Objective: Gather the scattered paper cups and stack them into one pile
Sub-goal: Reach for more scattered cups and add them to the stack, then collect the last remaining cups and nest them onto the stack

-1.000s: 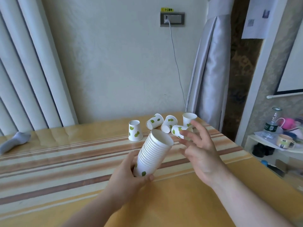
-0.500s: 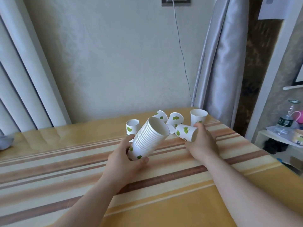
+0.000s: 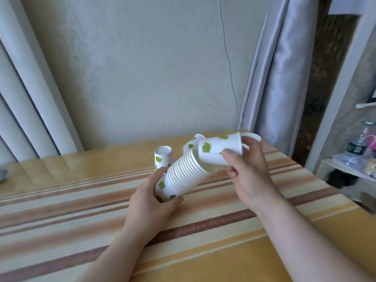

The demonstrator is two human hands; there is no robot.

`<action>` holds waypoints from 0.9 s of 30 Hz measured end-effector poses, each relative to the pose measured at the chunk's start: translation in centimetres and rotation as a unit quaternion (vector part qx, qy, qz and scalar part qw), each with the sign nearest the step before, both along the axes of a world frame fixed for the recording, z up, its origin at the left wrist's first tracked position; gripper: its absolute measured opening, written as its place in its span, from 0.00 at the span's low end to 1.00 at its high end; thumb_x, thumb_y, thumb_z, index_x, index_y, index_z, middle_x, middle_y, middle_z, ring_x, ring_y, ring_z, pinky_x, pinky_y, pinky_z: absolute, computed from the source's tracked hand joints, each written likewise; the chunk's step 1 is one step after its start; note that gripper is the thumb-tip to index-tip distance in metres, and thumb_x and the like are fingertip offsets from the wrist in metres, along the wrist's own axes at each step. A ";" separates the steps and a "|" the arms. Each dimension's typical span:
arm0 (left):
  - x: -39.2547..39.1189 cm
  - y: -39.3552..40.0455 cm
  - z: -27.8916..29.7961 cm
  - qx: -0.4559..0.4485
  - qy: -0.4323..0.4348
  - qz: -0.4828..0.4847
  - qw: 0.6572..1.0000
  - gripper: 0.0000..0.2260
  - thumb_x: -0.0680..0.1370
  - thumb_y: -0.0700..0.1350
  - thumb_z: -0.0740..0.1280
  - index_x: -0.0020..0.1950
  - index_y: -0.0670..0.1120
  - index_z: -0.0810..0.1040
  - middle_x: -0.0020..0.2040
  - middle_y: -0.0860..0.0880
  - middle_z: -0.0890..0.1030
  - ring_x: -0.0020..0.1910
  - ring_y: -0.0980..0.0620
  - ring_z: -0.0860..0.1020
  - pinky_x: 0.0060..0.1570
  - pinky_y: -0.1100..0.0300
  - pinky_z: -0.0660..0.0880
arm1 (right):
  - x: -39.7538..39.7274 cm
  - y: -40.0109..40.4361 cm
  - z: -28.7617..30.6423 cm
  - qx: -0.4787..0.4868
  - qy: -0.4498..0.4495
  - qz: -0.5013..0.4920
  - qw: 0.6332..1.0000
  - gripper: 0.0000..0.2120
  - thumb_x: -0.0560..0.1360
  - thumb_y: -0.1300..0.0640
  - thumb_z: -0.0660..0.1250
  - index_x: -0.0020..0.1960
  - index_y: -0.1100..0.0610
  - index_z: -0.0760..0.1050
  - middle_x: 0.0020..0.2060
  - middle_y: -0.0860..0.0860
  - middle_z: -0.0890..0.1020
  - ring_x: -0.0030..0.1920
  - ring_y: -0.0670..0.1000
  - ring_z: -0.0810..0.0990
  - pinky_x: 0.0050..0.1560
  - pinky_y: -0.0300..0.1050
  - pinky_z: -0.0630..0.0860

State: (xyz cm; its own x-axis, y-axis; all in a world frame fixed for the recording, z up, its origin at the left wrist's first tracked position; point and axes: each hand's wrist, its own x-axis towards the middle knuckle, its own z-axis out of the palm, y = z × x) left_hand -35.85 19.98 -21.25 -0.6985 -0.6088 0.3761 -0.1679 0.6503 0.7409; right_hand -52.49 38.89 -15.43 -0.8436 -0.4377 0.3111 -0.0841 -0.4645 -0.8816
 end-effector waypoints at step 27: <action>0.8 2.7 2.9 0.000 -0.057 -0.107 0.993 0.32 0.71 0.53 0.81 0.73 0.61 0.72 0.59 0.65 0.86 0.57 0.60 0.85 0.57 0.53 0.81 | 4.7 -3.7 -4.8 0.269 0.110 0.079 0.954 0.25 0.67 0.49 0.83 0.60 0.33 0.80 0.55 0.38 0.90 0.56 0.42 0.89 0.58 0.48 0.87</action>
State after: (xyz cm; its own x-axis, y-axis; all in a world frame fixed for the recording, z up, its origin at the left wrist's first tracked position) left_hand -35.02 22.69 -18.40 -0.8493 -0.4428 0.2874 -0.1089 0.6797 0.7254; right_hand -47.80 35.16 -20.28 -0.6939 -0.7005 0.1666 -0.2599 0.0279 -0.9652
